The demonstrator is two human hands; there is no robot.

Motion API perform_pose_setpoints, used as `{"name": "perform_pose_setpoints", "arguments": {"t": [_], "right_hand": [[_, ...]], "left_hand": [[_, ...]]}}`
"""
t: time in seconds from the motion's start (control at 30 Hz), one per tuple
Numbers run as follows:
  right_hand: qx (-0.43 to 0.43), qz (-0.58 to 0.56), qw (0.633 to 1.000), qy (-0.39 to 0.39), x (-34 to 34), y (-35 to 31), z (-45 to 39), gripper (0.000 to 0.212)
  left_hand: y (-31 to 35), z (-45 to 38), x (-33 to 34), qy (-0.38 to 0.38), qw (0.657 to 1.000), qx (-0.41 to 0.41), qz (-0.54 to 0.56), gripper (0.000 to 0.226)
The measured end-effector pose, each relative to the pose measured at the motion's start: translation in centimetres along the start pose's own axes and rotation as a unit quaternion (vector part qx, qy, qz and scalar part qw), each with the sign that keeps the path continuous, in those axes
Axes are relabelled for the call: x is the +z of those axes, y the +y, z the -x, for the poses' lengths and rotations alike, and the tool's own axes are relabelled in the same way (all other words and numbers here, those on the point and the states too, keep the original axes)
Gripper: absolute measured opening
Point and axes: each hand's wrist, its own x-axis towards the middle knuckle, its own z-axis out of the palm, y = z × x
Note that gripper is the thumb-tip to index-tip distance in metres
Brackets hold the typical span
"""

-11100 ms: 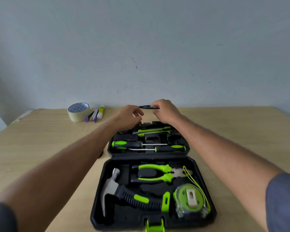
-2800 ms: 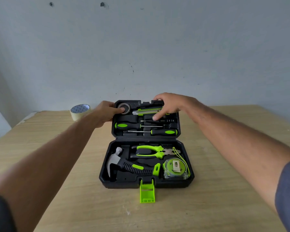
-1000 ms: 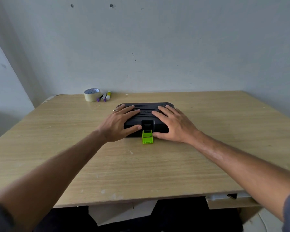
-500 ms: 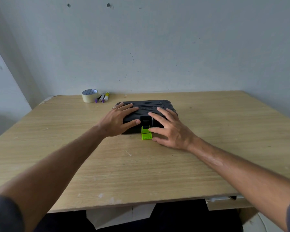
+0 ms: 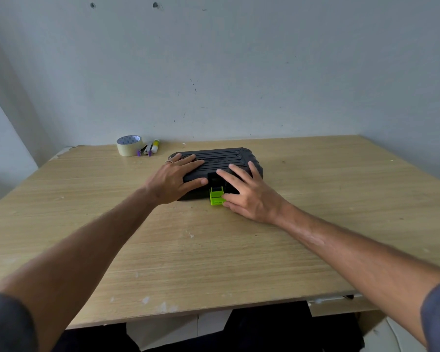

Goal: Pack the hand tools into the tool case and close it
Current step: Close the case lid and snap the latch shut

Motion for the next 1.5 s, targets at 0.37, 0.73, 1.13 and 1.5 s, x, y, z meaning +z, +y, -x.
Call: {"name": "perform_pose_setpoints", "arguments": {"t": [0.37,0.73,1.13,1.5], "right_hand": [[0.086,-0.123,0.981,0.125,0.4,0.4,-0.9,0.022],[0.171,-0.189,0.955,0.154,0.5,0.7,-2.3,0.014],[0.275,-0.237,0.930,0.063,0.1,2.0,-2.5,0.046],[0.268,-0.221,0.936,0.060,0.1,1.8,-2.1,0.044]], "left_hand": [[0.3,-0.4,0.1,0.026,0.999,0.014,0.016,0.083],[2.2,-1.8,0.2,0.057,0.998,-0.017,-0.039,0.099],[3.0,-1.4,0.9,0.070,0.996,-0.038,-0.051,0.091],[3.6,-1.4,1.3,0.070,0.995,-0.050,-0.059,0.090]]}}
